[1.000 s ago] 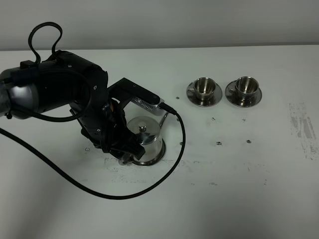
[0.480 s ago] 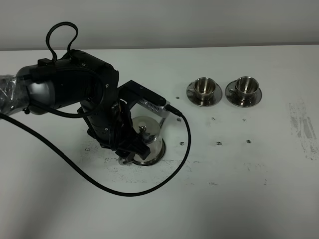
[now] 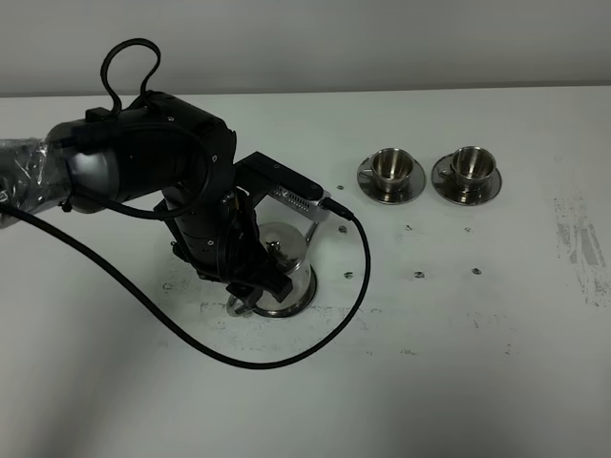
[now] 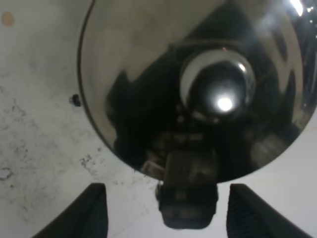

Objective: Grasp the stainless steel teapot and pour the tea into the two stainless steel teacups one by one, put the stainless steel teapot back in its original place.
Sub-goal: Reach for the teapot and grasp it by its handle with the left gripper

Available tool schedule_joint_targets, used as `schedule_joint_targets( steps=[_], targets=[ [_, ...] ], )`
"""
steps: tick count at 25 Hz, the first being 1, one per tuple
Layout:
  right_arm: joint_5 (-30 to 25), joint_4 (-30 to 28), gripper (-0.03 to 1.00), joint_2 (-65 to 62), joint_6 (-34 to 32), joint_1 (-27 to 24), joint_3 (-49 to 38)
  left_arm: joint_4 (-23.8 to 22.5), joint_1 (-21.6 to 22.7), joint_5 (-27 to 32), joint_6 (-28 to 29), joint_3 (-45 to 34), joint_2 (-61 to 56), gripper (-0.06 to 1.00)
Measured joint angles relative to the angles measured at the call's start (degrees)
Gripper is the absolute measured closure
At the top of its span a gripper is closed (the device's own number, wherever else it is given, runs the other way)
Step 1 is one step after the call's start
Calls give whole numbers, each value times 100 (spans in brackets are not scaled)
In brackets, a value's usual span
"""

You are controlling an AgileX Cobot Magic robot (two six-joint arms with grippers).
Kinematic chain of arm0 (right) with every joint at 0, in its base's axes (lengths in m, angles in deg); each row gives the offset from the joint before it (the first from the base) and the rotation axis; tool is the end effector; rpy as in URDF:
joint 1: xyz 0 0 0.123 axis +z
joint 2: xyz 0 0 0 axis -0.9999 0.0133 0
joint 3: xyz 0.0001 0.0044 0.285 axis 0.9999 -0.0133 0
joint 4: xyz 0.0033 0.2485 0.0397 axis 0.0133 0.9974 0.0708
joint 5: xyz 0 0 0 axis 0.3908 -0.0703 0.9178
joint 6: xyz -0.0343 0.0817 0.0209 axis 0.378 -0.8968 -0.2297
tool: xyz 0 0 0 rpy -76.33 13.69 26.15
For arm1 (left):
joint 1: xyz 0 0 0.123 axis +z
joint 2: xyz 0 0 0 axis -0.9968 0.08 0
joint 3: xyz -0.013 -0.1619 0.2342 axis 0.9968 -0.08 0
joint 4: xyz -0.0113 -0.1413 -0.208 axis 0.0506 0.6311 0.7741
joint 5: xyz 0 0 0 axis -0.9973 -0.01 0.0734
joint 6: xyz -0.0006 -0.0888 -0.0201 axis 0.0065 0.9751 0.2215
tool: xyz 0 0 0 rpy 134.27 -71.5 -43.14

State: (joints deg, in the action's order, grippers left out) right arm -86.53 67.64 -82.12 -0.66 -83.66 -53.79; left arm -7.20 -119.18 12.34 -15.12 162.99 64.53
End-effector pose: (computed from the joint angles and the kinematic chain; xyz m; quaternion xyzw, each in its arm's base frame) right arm -0.0024 0.0007 0.2750 -0.0775 0.8584 0.0100 0.5070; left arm 0.3179 -0.2118 0.1707 0.3414 0.9368 -0.0146 0.0751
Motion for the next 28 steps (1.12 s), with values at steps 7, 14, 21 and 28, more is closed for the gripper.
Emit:
schedule_joint_targets(
  steps=[7, 14, 21, 28],
  targets=[
    [0, 0, 74, 0, 0, 0, 0, -66, -112, 170, -7, 305, 232, 44],
    [0, 0, 74, 0, 0, 0, 0, -126, -142, 309, 3, 383, 234, 44],
    [0, 0, 74, 0, 0, 0, 0, -126, -142, 458, 24, 383, 234, 44],
    [0, 0, 74, 0, 0, 0, -4, -126, -142, 507, 75, 383, 234, 44]
  ],
)
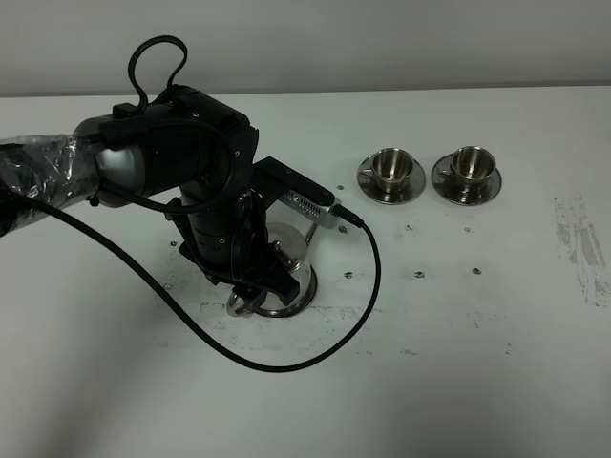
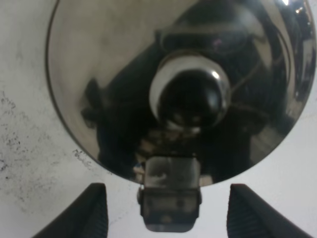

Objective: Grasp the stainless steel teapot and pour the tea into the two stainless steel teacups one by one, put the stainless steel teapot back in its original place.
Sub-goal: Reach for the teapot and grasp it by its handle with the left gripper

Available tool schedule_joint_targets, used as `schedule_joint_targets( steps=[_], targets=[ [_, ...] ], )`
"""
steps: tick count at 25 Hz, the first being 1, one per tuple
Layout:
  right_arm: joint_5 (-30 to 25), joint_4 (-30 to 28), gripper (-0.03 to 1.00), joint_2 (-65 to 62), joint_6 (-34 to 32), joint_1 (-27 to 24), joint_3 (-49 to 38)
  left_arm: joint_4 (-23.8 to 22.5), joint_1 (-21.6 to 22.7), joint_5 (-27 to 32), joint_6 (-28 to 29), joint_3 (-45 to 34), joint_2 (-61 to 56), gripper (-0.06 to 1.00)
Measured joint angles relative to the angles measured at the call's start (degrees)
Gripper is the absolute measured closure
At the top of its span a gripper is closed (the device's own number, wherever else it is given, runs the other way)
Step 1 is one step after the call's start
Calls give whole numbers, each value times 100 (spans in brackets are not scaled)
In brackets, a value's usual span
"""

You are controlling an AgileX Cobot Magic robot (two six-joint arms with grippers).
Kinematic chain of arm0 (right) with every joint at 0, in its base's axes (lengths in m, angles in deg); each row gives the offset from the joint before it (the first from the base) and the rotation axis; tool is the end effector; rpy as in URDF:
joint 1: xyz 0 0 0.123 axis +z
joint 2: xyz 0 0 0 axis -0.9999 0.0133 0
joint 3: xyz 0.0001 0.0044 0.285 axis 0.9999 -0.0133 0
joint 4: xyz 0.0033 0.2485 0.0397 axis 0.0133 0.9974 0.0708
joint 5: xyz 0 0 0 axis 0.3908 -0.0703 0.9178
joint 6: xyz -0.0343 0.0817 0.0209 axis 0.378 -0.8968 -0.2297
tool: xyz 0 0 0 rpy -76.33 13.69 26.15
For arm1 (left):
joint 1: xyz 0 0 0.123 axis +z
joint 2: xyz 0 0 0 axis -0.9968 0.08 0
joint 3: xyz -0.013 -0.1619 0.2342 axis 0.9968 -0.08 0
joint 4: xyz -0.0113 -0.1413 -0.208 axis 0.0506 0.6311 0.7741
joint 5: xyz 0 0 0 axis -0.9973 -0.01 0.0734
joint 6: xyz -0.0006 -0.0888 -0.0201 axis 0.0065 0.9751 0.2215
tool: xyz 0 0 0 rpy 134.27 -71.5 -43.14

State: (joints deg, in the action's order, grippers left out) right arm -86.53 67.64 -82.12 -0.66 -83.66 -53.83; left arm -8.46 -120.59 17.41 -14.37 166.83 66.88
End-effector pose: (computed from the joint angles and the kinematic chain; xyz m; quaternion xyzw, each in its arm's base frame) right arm -0.0023 0.0007 0.2748 -0.0775 0.8586 0.0100 0.5067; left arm 0.3194 -0.2223 0.1700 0.3526 0.9346 0.0012 0.0471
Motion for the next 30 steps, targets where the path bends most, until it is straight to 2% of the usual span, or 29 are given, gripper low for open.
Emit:
schedule_joint_targets(
  steps=[30],
  targets=[
    [0, 0, 74, -7, 0, 0, -2, -5, 0, -172, -18, 4, 147, 44]
  ],
)
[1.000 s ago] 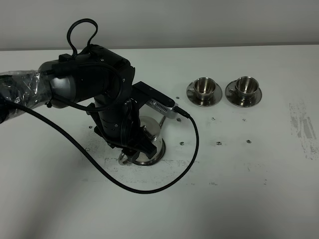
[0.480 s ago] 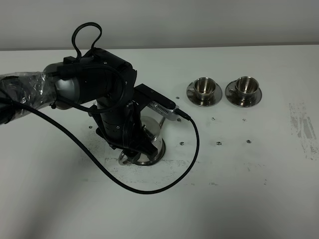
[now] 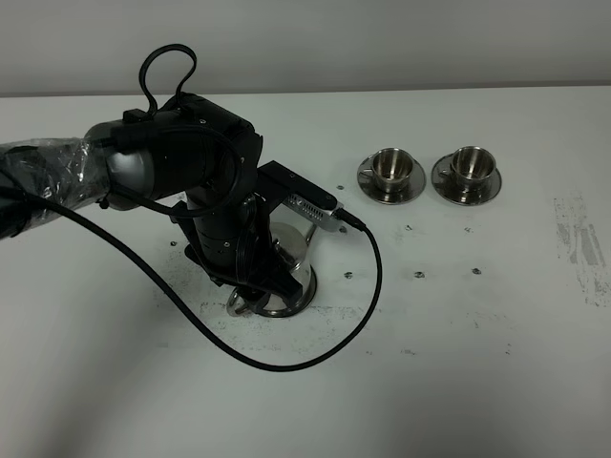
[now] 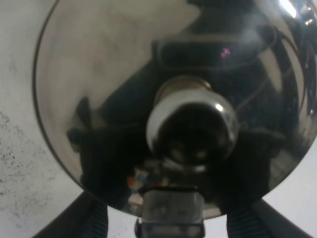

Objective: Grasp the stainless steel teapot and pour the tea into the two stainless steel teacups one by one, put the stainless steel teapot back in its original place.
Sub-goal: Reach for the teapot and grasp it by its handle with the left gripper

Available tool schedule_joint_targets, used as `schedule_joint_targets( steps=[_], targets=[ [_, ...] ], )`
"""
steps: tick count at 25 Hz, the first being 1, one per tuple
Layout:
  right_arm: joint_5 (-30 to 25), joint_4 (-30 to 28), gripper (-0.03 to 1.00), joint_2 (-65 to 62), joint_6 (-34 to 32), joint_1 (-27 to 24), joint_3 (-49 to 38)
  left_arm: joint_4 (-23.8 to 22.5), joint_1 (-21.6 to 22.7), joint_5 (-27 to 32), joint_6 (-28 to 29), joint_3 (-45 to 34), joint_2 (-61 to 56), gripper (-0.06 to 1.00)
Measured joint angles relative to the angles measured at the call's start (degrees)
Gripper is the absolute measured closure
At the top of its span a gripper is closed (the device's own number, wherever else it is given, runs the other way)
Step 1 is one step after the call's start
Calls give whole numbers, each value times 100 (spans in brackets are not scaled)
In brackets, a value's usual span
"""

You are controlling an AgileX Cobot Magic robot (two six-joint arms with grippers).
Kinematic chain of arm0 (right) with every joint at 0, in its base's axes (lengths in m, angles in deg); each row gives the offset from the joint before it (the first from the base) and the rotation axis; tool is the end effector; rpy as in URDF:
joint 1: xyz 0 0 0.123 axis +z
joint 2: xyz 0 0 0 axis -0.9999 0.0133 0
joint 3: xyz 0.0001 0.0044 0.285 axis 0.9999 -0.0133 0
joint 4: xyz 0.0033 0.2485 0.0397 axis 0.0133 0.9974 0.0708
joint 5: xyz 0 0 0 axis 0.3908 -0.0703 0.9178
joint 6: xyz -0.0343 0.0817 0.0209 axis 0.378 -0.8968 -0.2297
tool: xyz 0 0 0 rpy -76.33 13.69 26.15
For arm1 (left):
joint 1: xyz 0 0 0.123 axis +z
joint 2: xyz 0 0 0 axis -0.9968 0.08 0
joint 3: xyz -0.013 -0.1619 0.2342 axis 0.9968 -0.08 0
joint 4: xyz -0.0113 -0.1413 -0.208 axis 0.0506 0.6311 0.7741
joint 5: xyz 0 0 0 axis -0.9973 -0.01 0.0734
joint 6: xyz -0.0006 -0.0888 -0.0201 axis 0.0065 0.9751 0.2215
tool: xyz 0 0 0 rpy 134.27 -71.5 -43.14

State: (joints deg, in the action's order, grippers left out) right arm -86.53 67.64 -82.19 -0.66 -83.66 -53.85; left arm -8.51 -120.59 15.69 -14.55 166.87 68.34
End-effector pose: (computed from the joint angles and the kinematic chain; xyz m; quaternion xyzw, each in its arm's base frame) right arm -0.0024 0.0007 0.2747 -0.0775 0.8584 0.0100 0.5070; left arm 0.3227 -0.2245 0.1605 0.3546 0.9337 0.0008 0.0497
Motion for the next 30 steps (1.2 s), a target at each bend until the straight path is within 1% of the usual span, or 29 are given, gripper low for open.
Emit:
schedule_joint_targets(
  steps=[3, 6, 14, 26, 30],
  targets=[
    [0, 0, 74, 0, 0, 0, 0, 0, -11, 0, 5, 0, 0, 47],
    [0, 0, 74, 0, 0, 0, 0, 5, -11, 5, 5, 0, 0, 53],
    [0, 0, 74, 0, 0, 0, 0, 107, -36, 49, 11, 0, 0, 76],
    [0, 0, 74, 0, 0, 0, 0, 135, -58, 108, 17, 20, 0, 76],
    [0, 0, 74, 0, 0, 0, 0, 141, -63, 308, 17, 199, 7, 76]
  ],
)
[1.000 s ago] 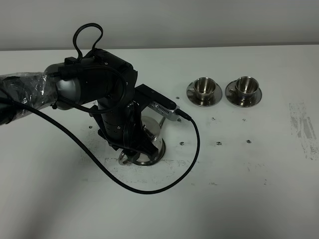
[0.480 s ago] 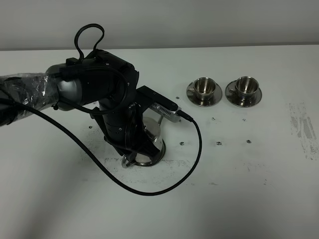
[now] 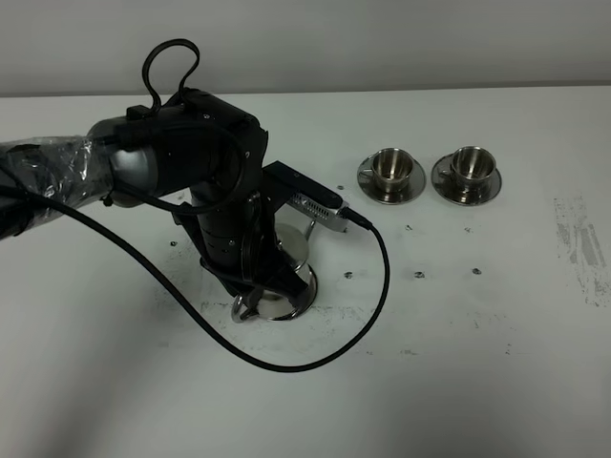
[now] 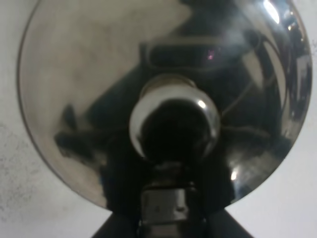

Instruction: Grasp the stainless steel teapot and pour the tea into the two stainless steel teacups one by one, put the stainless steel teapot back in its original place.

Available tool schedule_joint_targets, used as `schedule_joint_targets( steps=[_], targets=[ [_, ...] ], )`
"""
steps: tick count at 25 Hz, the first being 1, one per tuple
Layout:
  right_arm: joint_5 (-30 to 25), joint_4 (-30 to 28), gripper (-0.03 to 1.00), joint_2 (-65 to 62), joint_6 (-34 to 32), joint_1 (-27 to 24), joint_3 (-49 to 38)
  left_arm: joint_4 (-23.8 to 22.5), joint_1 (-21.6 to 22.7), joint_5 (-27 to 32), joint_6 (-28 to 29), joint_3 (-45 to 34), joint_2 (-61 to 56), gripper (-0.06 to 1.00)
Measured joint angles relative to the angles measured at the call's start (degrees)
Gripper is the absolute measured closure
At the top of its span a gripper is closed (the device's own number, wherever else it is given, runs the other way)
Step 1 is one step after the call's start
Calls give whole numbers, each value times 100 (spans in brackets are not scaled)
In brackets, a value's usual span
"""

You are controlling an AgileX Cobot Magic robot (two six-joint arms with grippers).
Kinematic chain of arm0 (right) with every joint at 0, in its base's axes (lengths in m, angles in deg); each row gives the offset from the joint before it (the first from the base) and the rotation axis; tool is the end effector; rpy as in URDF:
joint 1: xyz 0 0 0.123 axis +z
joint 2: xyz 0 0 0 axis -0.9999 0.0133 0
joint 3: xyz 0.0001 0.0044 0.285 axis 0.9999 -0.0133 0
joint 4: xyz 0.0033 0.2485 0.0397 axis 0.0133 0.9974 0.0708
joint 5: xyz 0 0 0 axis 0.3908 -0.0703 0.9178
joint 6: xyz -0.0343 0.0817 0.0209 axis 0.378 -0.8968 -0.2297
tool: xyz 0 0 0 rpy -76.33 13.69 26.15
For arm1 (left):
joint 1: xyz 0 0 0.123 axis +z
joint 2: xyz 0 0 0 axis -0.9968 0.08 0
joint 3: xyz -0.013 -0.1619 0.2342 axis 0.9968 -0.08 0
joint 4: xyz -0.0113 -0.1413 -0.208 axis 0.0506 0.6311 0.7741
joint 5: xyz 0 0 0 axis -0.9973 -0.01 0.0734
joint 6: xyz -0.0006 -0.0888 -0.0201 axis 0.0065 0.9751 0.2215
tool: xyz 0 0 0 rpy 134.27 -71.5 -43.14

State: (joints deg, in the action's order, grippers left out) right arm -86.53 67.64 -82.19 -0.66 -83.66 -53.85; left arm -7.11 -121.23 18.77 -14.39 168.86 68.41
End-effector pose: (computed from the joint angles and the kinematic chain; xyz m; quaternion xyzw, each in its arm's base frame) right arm -0.0024 0.0007 0.2747 -0.0775 0.8584 0.0100 0.5070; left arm 0.3207 -0.2307 0.1677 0.3523 0.9351 -0.0067 0.0373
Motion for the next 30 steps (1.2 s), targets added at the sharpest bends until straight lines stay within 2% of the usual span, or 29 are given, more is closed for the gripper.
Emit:
schedule_joint_targets(
  steps=[12, 15, 18, 23, 30],
  targets=[
    [0, 0, 74, 0, 0, 0, 0, -28, -10, 244, -20, 393, 6, 76],
    [0, 0, 74, 0, 0, 0, 0, -168, -10, 365, -129, 594, 12, 76],
    [0, 0, 74, 0, 0, 0, 0, -371, 24, 653, -477, 962, 16, 76],
    [0, 0, 74, 0, 0, 0, 0, -602, 212, 1023, -1390, 1658, 16, 76],
    [0, 0, 74, 0, 0, 0, 0, -643, 452, 1133, -2691, 2267, 18, 76]
  ],
)
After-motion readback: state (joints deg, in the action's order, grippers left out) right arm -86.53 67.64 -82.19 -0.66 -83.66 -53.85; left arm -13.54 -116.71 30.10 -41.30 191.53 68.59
